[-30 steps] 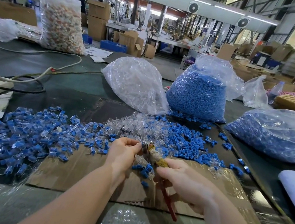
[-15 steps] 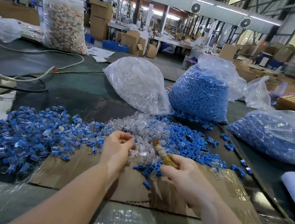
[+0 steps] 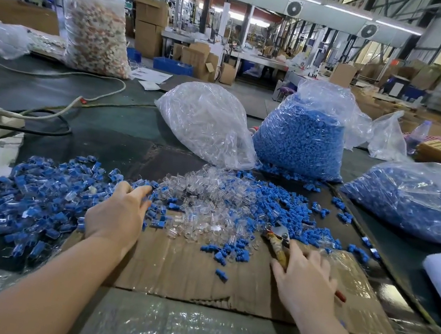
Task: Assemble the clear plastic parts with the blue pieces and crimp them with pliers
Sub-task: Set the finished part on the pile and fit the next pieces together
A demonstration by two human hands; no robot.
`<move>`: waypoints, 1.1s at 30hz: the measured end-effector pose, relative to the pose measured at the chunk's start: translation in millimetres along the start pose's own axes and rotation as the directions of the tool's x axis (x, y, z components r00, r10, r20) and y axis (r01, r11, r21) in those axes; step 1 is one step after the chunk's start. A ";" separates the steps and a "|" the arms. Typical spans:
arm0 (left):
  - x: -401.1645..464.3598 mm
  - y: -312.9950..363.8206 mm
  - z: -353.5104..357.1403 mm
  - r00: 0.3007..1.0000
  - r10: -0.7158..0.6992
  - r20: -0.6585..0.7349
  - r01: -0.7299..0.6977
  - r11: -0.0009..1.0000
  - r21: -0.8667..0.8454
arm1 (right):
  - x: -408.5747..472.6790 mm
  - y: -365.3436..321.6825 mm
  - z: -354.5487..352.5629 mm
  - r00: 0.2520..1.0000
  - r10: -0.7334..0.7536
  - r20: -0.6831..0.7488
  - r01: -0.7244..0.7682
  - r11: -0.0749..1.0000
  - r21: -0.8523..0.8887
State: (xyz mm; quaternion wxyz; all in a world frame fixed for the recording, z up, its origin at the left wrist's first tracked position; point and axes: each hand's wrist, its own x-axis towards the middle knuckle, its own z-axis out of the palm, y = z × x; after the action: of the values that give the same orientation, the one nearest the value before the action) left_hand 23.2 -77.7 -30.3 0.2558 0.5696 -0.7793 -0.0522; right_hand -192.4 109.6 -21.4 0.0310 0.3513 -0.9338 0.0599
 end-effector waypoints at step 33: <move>-43.5 93.3 1.5 0.916 0.329 0.228 0.019 0.532 -0.847 | 12.7 -39.4 -25.4 0.917 -0.390 0.078 0.175 0.571 0.802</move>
State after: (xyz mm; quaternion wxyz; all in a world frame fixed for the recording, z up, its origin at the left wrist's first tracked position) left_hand -48.3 -6.0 -11.5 0.3515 0.2857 -0.7405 -0.4964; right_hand -175.5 75.3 8.5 -0.2318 0.4795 -0.7408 0.4095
